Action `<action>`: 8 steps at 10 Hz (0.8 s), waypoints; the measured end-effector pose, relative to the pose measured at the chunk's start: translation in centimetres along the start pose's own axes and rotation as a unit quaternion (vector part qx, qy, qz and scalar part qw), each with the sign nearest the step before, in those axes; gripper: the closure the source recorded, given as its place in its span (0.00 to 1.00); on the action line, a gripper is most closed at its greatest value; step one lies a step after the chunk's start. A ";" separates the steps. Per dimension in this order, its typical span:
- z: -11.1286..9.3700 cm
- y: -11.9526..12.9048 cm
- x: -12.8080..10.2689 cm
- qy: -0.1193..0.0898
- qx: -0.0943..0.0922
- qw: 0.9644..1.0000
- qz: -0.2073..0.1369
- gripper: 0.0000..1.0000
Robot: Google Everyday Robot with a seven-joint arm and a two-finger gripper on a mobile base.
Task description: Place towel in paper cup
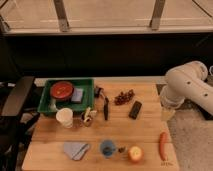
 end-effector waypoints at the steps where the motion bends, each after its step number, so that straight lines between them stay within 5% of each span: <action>1: 0.0 0.0 0.0 0.000 0.000 1.000 0.000 0.35; 5: -1.4 -0.8 -2.3 -0.006 -0.010 0.998 -0.054 0.35; 8: -2.3 -0.3 -9.3 -0.035 -0.021 0.991 -0.129 0.35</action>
